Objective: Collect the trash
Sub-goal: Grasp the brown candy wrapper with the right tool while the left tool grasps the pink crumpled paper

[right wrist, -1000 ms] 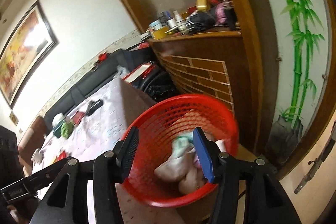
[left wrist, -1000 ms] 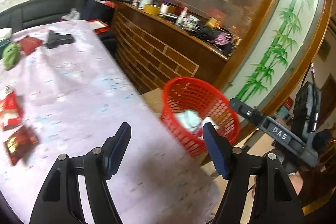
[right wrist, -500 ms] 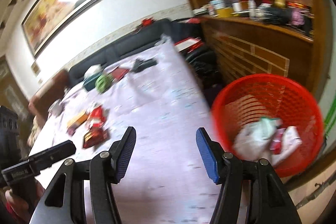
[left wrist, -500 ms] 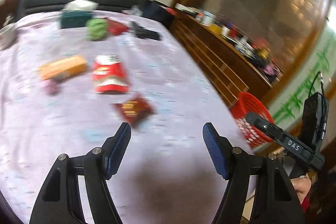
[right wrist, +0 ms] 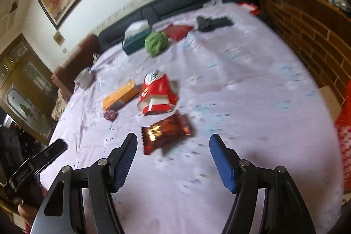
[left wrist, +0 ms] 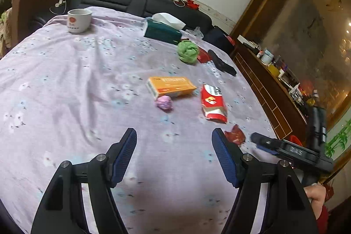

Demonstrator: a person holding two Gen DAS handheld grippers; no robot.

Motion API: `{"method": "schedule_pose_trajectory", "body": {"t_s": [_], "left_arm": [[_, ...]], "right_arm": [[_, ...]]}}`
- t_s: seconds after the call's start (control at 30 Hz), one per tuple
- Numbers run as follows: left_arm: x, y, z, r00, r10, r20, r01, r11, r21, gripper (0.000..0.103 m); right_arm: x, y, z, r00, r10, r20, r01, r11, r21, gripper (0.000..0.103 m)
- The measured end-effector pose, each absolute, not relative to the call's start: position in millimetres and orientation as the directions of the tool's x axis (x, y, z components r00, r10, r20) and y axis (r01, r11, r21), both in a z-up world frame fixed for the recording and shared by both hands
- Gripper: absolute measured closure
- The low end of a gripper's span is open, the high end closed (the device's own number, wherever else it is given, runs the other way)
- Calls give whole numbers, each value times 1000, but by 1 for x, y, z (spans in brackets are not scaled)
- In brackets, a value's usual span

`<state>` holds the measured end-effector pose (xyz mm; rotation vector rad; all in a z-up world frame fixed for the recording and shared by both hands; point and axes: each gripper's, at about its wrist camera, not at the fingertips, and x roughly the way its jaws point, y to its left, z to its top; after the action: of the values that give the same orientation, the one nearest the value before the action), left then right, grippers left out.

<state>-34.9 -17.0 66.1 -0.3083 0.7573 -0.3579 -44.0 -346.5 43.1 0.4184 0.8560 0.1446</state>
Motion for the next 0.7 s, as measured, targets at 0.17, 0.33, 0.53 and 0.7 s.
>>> {"method": "schedule_pose_trajectory", "body": {"t_s": [0.17, 0.33, 0.53, 0.7], "left_arm": [[-28, -9, 64, 669, -422, -612, 196, 894, -403, 33], [-13, -9, 67, 661, -410, -628, 184, 900, -394, 33], [15, -25, 62, 629, -389, -673, 163, 912, -376, 33], [40, -55, 53, 622, -331, -710, 143, 939, -312, 34]], "right_arm": [[-12, -323, 20, 567, 308, -764, 103, 893, 437, 32], [11, -306, 14, 549, 241, -800, 135, 919, 369, 38], [26, -276, 5, 551, 157, -820, 65, 971, 229, 62], [19, -281, 9, 638, 191, -746, 9, 967, 255, 63]]}}
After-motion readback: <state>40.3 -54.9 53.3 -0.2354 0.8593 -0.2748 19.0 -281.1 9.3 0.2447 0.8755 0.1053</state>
